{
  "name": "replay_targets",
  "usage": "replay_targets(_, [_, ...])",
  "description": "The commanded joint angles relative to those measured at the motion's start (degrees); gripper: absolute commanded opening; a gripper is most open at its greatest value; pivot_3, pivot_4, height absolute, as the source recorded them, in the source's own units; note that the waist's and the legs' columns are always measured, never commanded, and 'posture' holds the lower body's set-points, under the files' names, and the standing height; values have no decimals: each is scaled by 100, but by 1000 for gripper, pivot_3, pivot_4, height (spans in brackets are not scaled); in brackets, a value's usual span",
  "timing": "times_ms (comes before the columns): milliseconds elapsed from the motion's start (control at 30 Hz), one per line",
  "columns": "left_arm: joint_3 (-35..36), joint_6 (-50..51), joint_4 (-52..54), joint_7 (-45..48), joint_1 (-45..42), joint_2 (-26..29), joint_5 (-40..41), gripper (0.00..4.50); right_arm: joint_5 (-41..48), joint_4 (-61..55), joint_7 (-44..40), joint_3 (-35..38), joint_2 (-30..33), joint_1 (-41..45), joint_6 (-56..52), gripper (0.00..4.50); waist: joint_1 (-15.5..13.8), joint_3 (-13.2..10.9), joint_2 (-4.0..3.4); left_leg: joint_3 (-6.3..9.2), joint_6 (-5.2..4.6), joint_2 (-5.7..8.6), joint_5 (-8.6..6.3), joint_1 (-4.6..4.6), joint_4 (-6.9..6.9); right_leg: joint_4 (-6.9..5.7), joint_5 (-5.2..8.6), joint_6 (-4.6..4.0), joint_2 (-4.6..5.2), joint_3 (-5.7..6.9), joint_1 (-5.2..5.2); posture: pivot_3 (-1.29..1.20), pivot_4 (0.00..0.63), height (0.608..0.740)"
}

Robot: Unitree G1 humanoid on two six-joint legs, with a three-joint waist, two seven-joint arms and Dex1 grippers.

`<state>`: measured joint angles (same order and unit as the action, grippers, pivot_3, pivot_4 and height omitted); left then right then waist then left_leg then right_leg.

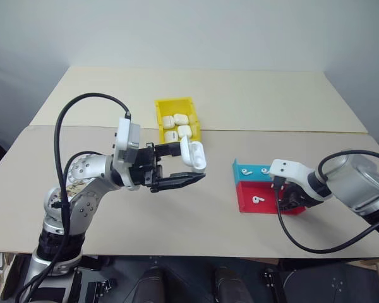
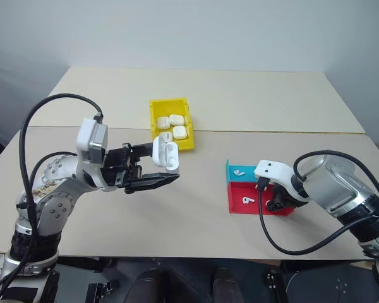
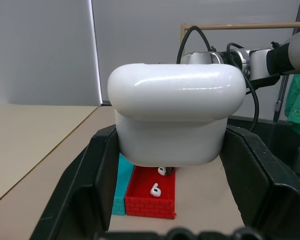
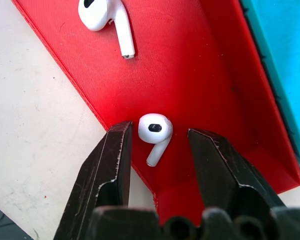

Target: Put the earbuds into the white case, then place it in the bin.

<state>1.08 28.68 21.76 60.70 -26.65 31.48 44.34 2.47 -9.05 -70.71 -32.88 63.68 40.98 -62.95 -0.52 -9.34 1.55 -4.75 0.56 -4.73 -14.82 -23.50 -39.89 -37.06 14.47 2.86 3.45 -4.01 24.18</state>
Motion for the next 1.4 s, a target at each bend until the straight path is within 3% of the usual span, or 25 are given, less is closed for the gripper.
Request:
replay_targets(33, [113, -33, 252, -17, 0, 48, 129, 2776, 7, 43, 5, 35, -57, -20, -43, 2163, 0, 0, 0, 0, 0, 0, 0, 1, 0, 0, 0, 0, 0, 0, -1, 0, 150, 740])
replay_targets(100, [115, -32, 255, -21, 1, 58, 134, 2776, 17, 37, -11, 37, -58, -30, -36, 1790, 0, 0, 0, 0, 0, 0, 0, 1, 0, 0, 0, 0, 0, 0, -1, 0, 150, 740])
replay_targets(233, [119, -33, 263, -21, 9, 87, 151, 2776, 33, 2, -14, 46, -58, -47, -73, 622, 0, 0, 0, 0, 0, 0, 0, 1, 0, 0, 0, 0, 0, 0, -1, 0, 150, 740])
replay_targets(500, [150, 2, 213, -21, -15, 124, 195, 2776, 357, -184, -150, 438, 44, -106, -74, 616, -1, 0, 0, 1, 0, 0, 0, 0, 1, 0, 0, 0, 0, 0, 0, 0, 150, 740])
replay_targets(733, [166, 103, -196, 90, -311, 108, 285, 2776, 1833, -504, -117, 2910, -421, -630, 592, 616, -11, 0, 1, 2, 0, 0, 0, -1, 2, 1, 0, 0, -1, 2, -1, 0, 150, 740])
replay_targets(800, [138, 143, -349, 104, -465, 65, 282, 2776, 2237, -634, 146, 3825, -941, -876, 1083, 616, -12, 1, 4, 2, 0, 0, 0, 0, 2, 1, 0, 1, -1, 1, -3, 0, 150, 740])
replay_targets(967, [22, 172, -722, 152, -885, -83, 202, 2776, 3113, -1255, 1074, 4893, -2149, -804, 1333, 616, -5, 2, 5, 4, 0, 1, 0, -3, 2, 1, -1, 2, -1, 2, -1, 0, 150, 740])
replay_targets(1167, [-113, 143, -1068, 259, -1345, -271, 64, 2776, 3819, -1615, 2405, 5034, -3483, -6, 1558, 616, 42, 2, 3, 5, 2, 0, 1, 0, 3, -4, -1, 1, -3, 2, -2, 0, 150, 740])
replay_targets(1400, [-228, 211, -1311, 151, -1722, -460, -122, 2776, 4238, -1774, 3002, 4870, -3836, 286, 1685, 616, -4, 2, 3, 5, 2, 1, 1, -11, 4, 0, -1, 1, -2, 6, 2, 0, 150, 740])
